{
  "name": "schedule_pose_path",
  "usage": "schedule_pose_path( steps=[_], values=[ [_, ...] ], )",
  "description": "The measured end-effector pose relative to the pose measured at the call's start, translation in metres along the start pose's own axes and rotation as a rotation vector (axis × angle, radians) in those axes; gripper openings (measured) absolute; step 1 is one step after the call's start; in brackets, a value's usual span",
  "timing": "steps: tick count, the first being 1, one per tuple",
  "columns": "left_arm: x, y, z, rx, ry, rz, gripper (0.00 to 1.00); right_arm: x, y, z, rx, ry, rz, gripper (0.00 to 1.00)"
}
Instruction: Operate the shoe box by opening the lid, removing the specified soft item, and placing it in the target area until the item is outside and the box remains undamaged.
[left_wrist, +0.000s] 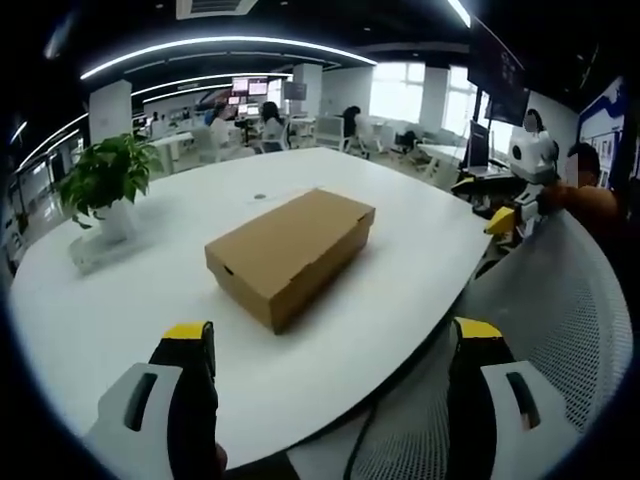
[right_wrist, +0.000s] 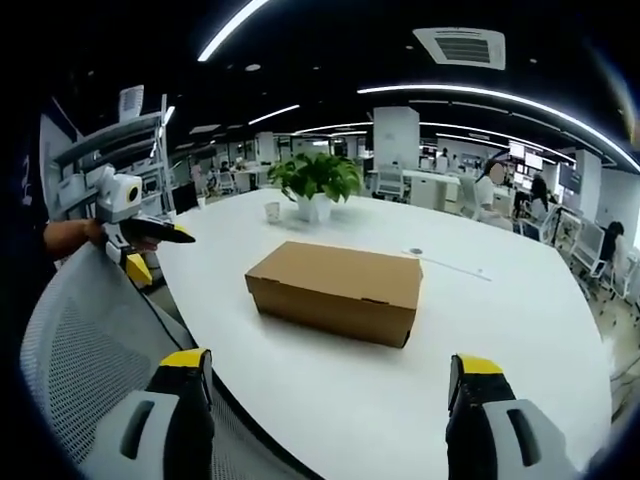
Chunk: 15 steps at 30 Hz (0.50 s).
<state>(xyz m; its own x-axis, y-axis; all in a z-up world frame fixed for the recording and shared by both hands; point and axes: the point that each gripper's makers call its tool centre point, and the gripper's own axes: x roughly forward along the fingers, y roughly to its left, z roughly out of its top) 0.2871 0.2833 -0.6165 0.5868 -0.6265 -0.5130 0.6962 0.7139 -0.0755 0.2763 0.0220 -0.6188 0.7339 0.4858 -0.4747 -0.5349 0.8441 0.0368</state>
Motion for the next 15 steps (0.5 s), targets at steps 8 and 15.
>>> schedule_pose_path(
  steps=[8,15],
  values=[
    [0.004,0.007,0.012,-0.001,-0.01,0.005,0.95,0.006,-0.006,0.006,-0.016,0.004,0.016,0.98],
    [0.013,0.011,0.015,0.008,0.0,-0.005,0.94,0.011,-0.013,0.016,0.004,-0.016,0.03,0.97]
  ],
)
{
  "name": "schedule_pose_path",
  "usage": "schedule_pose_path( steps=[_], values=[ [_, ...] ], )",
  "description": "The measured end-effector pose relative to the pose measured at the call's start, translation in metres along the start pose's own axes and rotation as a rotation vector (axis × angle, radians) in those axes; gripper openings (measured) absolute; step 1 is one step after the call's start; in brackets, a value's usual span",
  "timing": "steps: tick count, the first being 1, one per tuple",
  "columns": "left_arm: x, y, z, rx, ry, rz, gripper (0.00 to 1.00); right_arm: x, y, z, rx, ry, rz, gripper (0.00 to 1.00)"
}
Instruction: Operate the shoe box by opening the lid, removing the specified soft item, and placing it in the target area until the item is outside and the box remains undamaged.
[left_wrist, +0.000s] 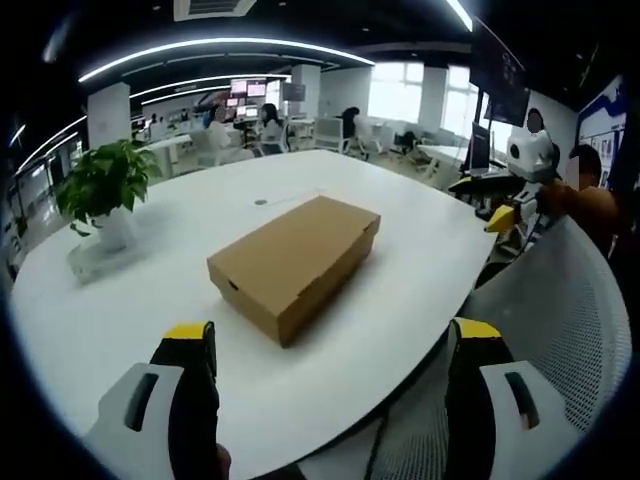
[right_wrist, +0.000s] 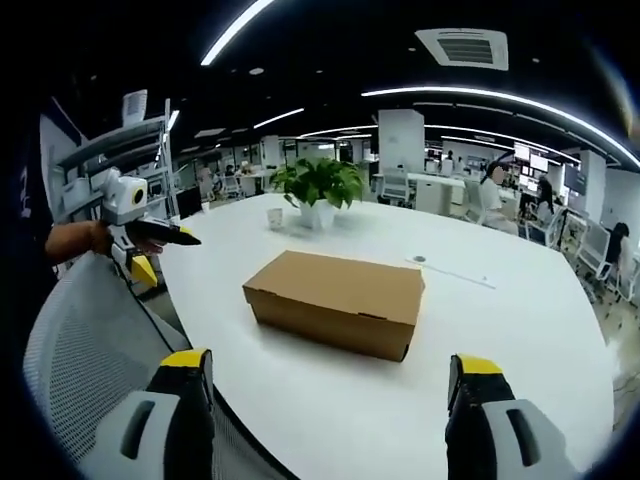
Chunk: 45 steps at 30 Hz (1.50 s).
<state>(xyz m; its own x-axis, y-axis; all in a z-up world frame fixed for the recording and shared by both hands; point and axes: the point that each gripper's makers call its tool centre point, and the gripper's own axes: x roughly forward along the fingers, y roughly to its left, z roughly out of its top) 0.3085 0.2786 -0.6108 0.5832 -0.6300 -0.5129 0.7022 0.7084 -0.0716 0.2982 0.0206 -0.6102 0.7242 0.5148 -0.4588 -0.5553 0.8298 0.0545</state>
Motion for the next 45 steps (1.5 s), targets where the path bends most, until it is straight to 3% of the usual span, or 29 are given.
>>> schedule_pose_path(
  steps=[9,15,28,45],
  values=[
    [0.015,0.005,0.007,-0.044,-0.014,-0.026,0.89,0.014,-0.008,-0.002,-0.025,0.025,0.016,0.97],
    [0.026,0.015,0.007,-0.035,-0.008,0.002,0.86,0.025,-0.013,-0.001,-0.036,0.034,0.028,0.97],
    [0.045,0.044,0.012,-0.115,-0.038,0.052,0.76,0.049,-0.031,-0.002,-0.083,0.057,0.048,0.94],
    [0.08,0.064,-0.019,-0.119,0.024,0.07,0.68,0.084,-0.045,-0.01,-0.114,0.063,0.078,0.81]
  ],
)
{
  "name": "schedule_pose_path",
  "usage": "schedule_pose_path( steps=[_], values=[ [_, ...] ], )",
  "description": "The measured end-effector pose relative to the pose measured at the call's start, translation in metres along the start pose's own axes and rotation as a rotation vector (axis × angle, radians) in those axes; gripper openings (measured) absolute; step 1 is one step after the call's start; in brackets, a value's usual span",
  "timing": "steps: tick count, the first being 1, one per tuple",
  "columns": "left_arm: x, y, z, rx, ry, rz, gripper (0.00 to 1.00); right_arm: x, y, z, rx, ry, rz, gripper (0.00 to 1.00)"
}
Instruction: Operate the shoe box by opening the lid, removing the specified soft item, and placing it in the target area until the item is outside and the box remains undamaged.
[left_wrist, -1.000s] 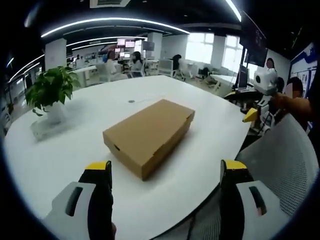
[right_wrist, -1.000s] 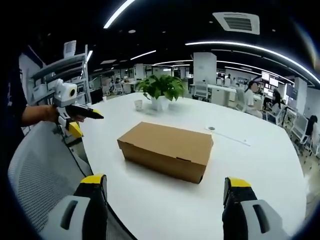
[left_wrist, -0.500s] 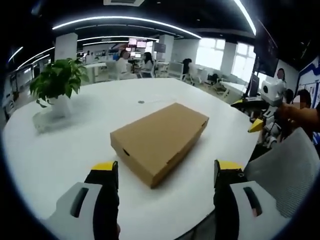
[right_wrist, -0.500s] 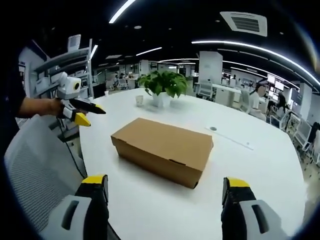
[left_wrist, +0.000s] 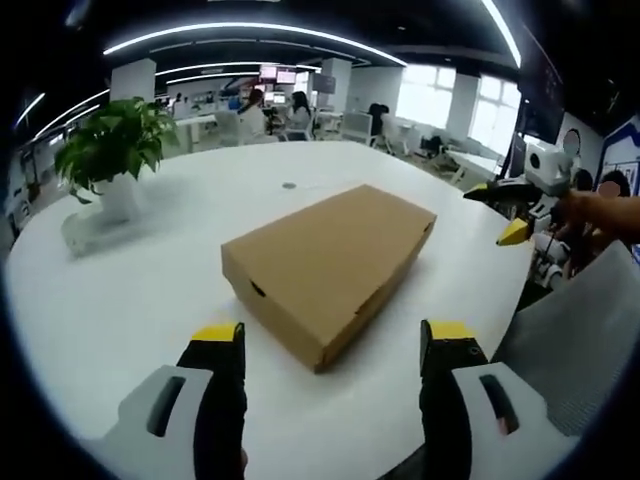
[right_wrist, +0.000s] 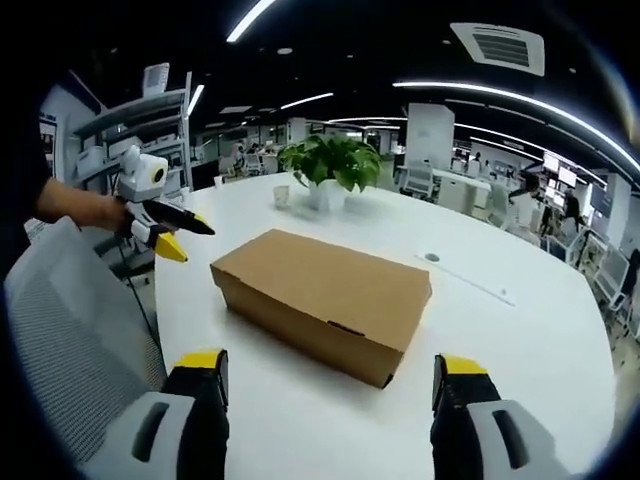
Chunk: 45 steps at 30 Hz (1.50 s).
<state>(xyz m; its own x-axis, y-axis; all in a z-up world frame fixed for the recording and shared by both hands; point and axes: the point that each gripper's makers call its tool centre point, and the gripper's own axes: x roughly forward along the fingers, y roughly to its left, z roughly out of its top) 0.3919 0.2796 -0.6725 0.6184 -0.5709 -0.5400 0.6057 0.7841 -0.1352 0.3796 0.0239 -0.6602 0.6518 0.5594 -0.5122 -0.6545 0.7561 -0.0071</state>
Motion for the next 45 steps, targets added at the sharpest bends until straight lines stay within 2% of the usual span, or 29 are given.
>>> schedule_pose_path(
  steps=[8,12,20,24,32,38,45],
  values=[
    [0.014,0.008,-0.005,0.036,0.023,0.01,0.63,0.016,-0.016,-0.005,0.006,0.019,-0.001,0.75],
    [0.02,0.007,-0.003,0.029,0.021,0.009,0.61,0.024,-0.023,-0.007,-0.001,0.024,0.0,0.7],
    [0.03,0.014,-0.009,0.025,0.053,0.03,0.54,0.046,-0.032,-0.013,-0.023,0.055,0.009,0.57],
    [0.035,0.016,-0.012,0.014,0.065,0.035,0.51,0.055,-0.038,-0.015,-0.023,0.065,0.008,0.53],
    [0.045,0.014,-0.019,0.006,0.097,0.046,0.48,0.069,-0.042,-0.02,-0.012,0.092,0.026,0.5],
    [0.051,0.013,-0.021,-0.007,0.131,0.058,0.49,0.076,-0.041,-0.021,-0.029,0.111,0.05,0.49],
    [0.056,0.009,-0.024,0.015,0.138,0.069,0.49,0.085,-0.045,-0.018,-0.033,0.116,0.06,0.51]
  ],
)
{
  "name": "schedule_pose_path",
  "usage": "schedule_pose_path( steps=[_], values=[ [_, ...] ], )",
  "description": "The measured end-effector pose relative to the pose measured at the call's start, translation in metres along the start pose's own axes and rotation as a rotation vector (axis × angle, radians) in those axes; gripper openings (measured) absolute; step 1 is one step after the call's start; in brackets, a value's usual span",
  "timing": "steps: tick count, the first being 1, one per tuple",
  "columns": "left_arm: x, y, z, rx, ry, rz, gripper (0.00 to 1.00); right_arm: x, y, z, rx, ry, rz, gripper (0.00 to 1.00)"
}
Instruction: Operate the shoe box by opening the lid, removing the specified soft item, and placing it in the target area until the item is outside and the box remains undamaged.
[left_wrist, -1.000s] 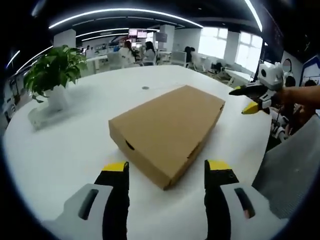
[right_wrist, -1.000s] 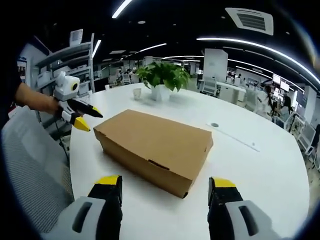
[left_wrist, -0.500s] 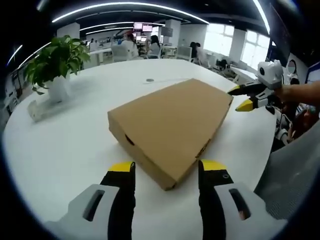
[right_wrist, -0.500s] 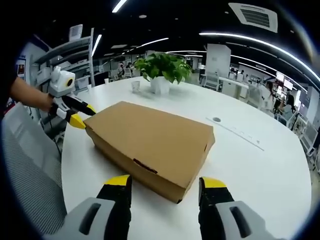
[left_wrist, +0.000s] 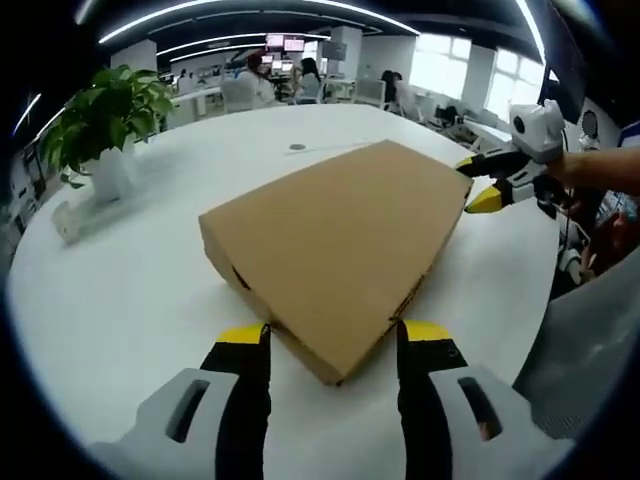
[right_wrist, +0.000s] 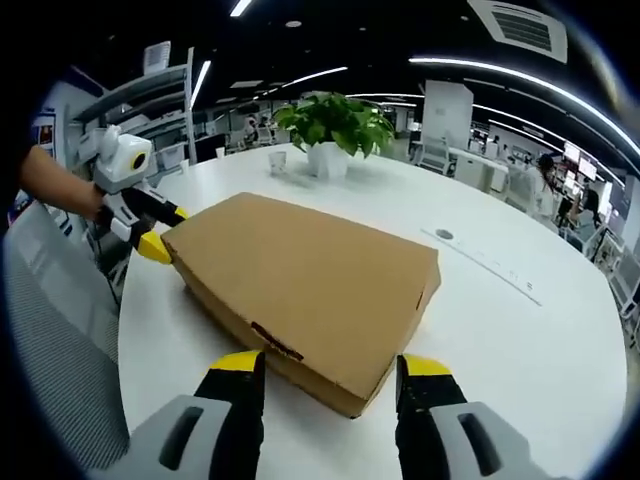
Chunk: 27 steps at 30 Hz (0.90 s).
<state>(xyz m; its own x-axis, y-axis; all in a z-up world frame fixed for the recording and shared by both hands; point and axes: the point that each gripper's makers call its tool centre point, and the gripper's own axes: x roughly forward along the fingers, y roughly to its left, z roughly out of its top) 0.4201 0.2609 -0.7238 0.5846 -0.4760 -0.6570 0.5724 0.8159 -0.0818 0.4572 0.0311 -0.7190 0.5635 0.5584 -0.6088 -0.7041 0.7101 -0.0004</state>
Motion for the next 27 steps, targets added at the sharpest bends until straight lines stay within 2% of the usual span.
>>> schedule_pose_path(
  steps=[3,12,27],
  values=[
    [0.0,0.0,0.0,0.021,0.001,0.006,0.49,0.004,0.002,-0.001,-0.026,0.016,0.011,0.53],
    [0.0,0.001,0.0,0.036,0.004,-0.006,0.46,0.002,0.004,-0.001,-0.019,0.017,0.002,0.51],
    [0.002,0.014,0.002,0.084,0.039,-0.061,0.44,0.0,0.017,-0.003,0.033,0.021,-0.054,0.49]
  ],
)
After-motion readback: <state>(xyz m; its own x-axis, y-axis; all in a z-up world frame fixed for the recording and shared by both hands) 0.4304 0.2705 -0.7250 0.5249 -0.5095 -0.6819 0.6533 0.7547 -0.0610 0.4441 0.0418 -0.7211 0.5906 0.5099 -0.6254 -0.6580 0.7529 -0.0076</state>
